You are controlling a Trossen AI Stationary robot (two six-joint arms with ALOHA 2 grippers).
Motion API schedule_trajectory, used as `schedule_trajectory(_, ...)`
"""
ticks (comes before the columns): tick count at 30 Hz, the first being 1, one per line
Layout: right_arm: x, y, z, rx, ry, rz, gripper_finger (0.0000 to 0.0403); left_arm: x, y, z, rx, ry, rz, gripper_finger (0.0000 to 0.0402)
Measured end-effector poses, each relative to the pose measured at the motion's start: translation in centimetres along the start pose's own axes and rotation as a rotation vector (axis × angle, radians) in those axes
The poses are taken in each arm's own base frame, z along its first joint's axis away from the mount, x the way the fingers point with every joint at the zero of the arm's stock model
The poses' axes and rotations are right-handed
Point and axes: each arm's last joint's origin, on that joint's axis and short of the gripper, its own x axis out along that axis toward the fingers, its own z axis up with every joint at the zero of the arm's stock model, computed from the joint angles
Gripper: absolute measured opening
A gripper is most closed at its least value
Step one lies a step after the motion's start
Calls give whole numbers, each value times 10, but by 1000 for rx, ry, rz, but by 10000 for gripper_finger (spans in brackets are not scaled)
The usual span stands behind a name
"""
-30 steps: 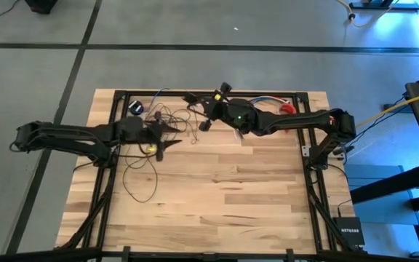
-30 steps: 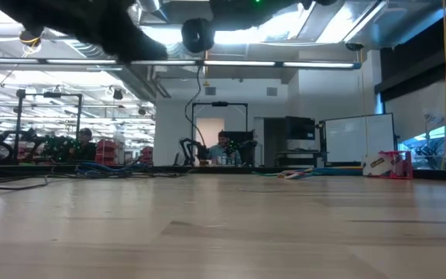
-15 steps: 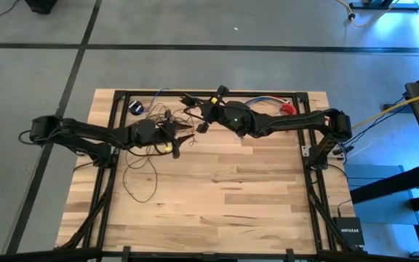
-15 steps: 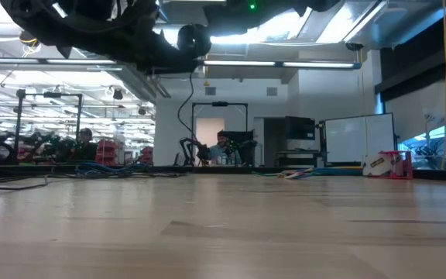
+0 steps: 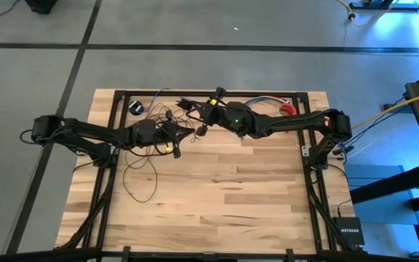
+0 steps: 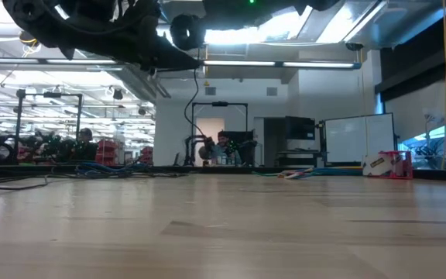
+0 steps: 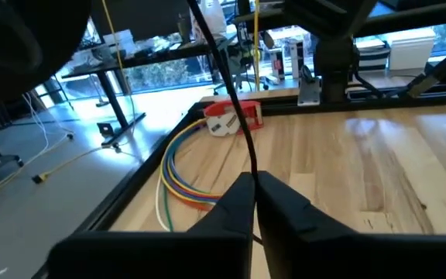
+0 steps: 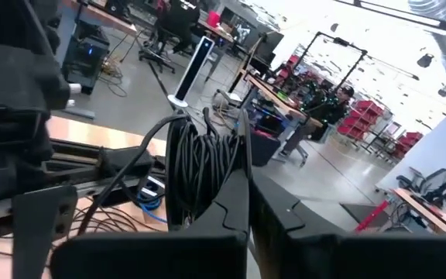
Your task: Coiling cords
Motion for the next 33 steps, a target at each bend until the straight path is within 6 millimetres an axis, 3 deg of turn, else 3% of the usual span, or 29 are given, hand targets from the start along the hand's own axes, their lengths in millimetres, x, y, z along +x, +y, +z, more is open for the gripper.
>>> schedule_trajectory(7, 0, 1, 1, 32, -20, 23, 3, 1, 4, 1, 23, -11, 17, 3)
schedule_trajectory(17, -14, 7, 24, 52, -141, 43, 3, 3, 25, -7, 25, 59, 143, 2)
schedule_trajectory(25, -14, 3, 24, 28, -125, 4, 2, -3, 10, 10, 4, -80, 4, 1)
schedule_trajectory(33, -8, 11, 18, 40, -142, 53, 2, -7, 4, 30, -12, -299, -32, 1)
